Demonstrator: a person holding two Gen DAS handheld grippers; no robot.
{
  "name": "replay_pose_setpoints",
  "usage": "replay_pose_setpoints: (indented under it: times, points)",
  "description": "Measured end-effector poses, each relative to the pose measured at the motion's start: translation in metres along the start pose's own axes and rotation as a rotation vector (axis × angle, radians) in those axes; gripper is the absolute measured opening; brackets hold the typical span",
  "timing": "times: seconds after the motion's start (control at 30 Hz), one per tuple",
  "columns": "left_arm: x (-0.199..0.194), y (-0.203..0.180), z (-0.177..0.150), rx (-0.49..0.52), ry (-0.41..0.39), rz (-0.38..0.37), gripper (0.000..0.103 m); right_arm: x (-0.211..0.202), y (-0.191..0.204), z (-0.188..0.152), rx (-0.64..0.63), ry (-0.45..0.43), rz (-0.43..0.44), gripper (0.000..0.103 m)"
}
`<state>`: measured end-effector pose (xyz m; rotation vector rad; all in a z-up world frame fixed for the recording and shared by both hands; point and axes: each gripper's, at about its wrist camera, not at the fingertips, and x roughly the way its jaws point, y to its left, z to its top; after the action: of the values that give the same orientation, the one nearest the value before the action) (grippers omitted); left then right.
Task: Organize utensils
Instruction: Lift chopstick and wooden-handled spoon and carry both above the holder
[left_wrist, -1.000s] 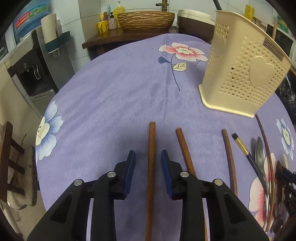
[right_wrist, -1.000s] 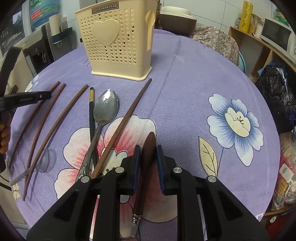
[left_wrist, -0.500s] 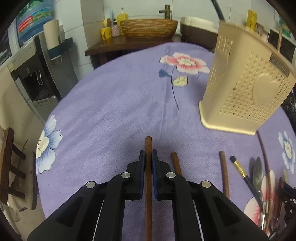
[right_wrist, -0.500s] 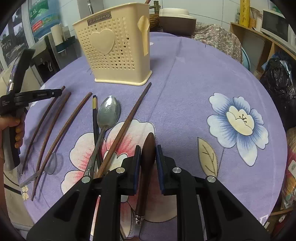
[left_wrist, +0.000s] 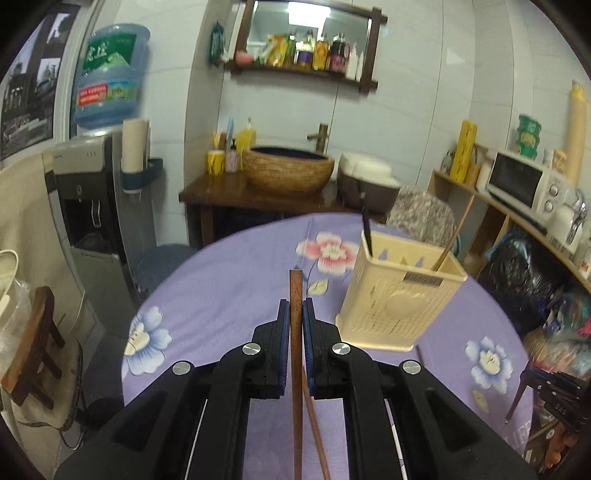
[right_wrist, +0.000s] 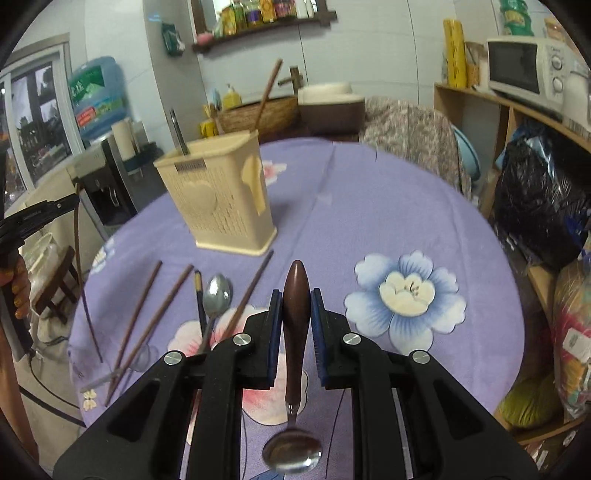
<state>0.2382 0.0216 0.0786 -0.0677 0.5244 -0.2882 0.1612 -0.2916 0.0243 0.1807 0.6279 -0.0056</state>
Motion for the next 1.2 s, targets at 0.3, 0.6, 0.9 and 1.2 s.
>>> replay_pose_setpoints:
  times: [0.3, 0.6, 0.9, 1.2]
  points:
    - [-0.011, -0.002, 0.012, 0.012, -0.05, 0.002, 0.008, -0.008, 0.008, 0.018, -0.022, -0.027, 0.04, 0.016]
    - [-0.019, 0.0, 0.022, 0.003, -0.074, -0.017, 0.008, -0.008, 0.014, 0.035, -0.035, -0.039, 0.075, 0.016]
    - [-0.03, -0.018, 0.093, 0.007, -0.16, -0.081, 0.008, -0.02, 0.043, 0.119, -0.097, -0.124, 0.152, 0.016]
    - [-0.013, -0.051, 0.178, -0.063, -0.264, -0.113, 0.008, -0.015, 0.08, 0.218, -0.093, -0.276, 0.109, 0.016]
